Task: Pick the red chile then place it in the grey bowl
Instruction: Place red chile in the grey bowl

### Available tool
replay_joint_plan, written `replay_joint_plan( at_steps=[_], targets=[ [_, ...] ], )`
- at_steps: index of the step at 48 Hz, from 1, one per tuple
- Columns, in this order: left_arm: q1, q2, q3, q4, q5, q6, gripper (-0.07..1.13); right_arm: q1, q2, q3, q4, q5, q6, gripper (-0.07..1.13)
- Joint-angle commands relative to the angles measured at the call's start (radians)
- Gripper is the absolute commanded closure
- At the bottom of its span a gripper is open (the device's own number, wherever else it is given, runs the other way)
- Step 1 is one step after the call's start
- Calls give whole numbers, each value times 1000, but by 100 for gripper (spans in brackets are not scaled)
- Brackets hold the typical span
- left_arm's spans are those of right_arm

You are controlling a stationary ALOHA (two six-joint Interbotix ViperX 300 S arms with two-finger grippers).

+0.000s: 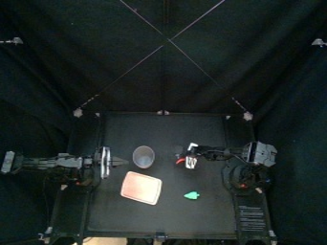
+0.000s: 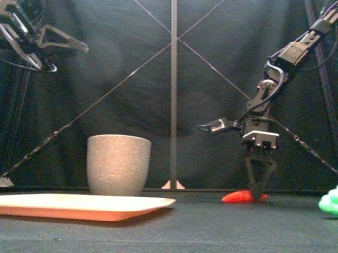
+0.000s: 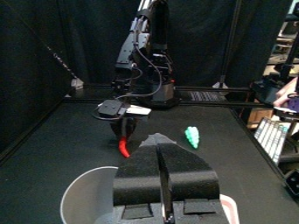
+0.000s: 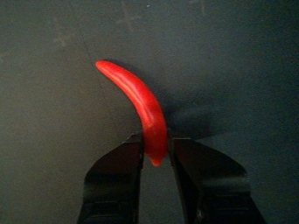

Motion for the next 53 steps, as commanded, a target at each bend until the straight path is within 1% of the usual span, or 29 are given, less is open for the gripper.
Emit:
replay_joint_plan(
  at_steps=[1, 11, 21, 28, 37, 46, 53],
  targets=[
    [2, 3, -12, 0, -5, 2, 109, -9, -23, -31, 6, -8, 0, 48],
    [2, 3, -9, 0, -5, 2, 109, 5, -89, -124, 14, -11, 5, 48],
    [2, 3, -11, 0, -5, 2, 109, 86, -115, -288, 26, -49, 5, 48],
    [2, 3, -9, 0, -5, 2, 109, 118, -57, -397, 23, -146, -3, 47],
    [2, 3, -9, 0, -5, 2, 109, 135, 40, -497, 5, -173, -8, 47],
    [2, 2, -9, 0, -6, 2, 109, 140, 117, -549, -9, -279, -8, 47],
    [3, 2, -9, 0, -5, 2, 109, 141, 140, -563, 11, -285, -2, 46]
  ],
)
